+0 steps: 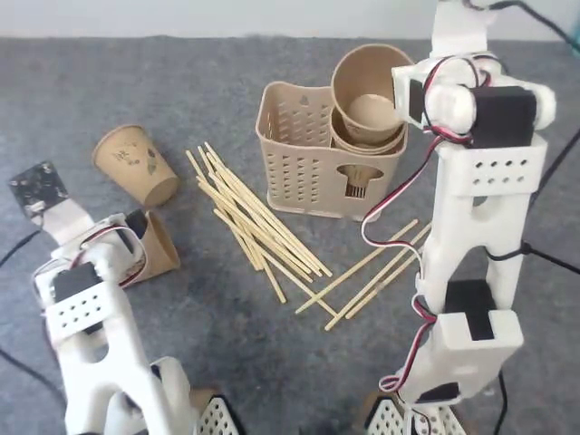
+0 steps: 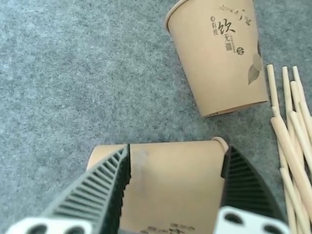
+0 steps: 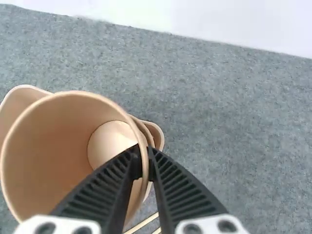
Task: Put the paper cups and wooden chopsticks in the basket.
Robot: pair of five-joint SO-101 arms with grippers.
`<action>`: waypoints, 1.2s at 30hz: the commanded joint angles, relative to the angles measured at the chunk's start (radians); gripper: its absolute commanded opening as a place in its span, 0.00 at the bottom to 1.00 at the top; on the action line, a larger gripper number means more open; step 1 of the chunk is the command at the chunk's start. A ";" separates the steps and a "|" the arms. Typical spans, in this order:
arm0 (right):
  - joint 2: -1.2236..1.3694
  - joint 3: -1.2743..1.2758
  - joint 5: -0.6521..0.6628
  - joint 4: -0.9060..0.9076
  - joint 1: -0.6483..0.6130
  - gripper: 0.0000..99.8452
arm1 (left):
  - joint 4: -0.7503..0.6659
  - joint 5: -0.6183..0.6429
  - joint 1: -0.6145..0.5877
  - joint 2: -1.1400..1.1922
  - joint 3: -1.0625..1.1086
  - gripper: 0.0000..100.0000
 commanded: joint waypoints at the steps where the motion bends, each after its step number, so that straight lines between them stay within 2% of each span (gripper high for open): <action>1: -0.042 -0.035 0.025 0.030 -0.008 0.01 | -0.025 0.000 -0.008 -0.031 -0.010 0.29; 3: -0.016 -0.037 0.025 0.028 -0.008 0.03 | -0.025 0.000 -0.008 -0.031 -0.010 0.29; 9: 0.036 -0.043 0.018 0.033 -0.012 0.17 | -0.025 0.000 -0.008 -0.031 -0.010 0.29; 17: -0.151 0.037 0.021 0.045 0.044 0.18 | -0.025 0.000 -0.006 -0.031 -0.010 0.29; 22: -0.383 0.443 0.029 0.039 0.145 0.18 | -0.023 0.000 -0.003 -0.031 -0.010 0.29; 26: -0.541 0.818 0.144 0.008 0.234 0.17 | -0.021 0.002 -0.002 -0.031 -0.010 0.29; 33: -0.707 1.499 0.267 -0.381 0.348 0.12 | 0.041 0.000 0.029 -0.031 -0.015 0.29; 36: -0.714 1.697 0.290 -0.522 0.352 0.12 | 0.064 0.000 0.025 -0.031 -0.016 0.24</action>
